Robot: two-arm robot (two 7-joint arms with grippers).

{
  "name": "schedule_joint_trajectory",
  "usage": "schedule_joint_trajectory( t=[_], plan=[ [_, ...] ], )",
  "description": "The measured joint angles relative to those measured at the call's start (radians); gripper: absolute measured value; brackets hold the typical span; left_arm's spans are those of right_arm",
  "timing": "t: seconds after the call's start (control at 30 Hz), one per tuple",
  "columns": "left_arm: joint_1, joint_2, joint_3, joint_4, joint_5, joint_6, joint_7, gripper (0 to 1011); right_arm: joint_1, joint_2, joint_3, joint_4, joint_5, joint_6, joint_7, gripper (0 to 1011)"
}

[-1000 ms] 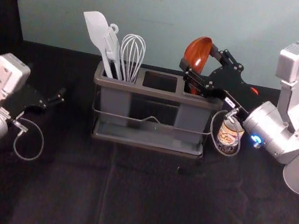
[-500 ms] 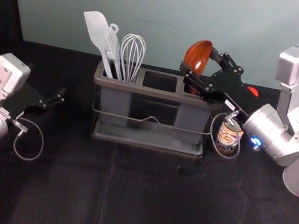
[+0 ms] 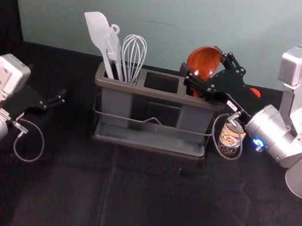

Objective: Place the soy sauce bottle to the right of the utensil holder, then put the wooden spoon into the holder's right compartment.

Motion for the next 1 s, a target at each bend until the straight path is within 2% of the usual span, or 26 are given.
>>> schedule_joint_trajectory(
  t=[0.07, 0.6, 0.8, 1.0],
  plan=[
    [0.0, 0.0, 0.0, 0.0, 0.0, 0.0, 0.0, 1005, 0.0, 0.0, 0.0, 0.0, 0.0, 0.0, 0.0, 1003],
    [0.0, 0.0, 0.0, 0.0, 0.0, 0.0, 0.0, 1005, 0.001, 0.001, -0.001, -0.002, -0.002, 0.003, -0.001, 1003],
    [0.0, 0.0, 0.0, 0.0, 0.0, 0.0, 0.0, 1005, -0.012, 0.021, 0.0, -0.059, -0.006, 0.056, -0.019, 1003],
    [0.0, 0.0, 0.0, 0.0, 0.0, 0.0, 0.0, 1005, -0.026, 0.036, 0.012, -0.114, 0.001, 0.079, -0.032, 1002]
  ],
)
